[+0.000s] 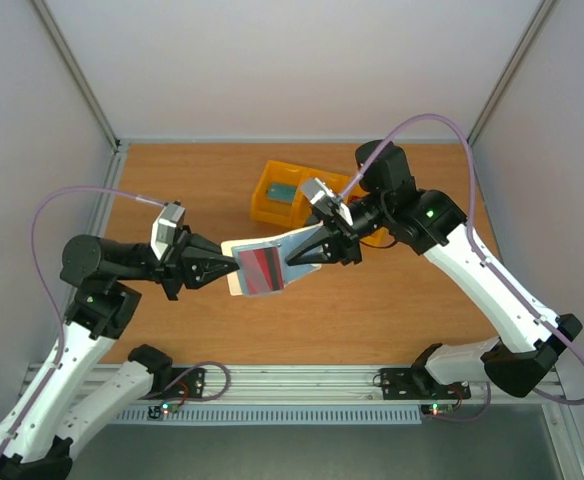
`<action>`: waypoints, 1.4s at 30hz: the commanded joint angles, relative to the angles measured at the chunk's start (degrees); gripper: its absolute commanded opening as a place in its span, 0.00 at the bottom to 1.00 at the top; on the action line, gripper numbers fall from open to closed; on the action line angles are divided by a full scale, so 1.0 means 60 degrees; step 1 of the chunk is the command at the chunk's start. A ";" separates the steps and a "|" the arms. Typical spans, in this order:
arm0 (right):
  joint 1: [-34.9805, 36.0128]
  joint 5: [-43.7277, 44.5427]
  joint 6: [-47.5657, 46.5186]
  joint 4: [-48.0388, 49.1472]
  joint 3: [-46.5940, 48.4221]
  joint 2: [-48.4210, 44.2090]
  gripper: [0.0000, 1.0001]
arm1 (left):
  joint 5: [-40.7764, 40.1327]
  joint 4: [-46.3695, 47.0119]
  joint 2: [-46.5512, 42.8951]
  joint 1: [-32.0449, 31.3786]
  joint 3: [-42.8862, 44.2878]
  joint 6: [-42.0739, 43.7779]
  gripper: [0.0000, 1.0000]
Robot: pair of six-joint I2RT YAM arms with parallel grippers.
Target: Take the credit cards out of the card holder
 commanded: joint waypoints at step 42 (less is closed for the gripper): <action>0.2143 0.7360 0.7815 0.6628 -0.4793 0.4784 0.43 | -0.6820 -0.5841 0.2673 0.0198 -0.3786 0.0235 0.00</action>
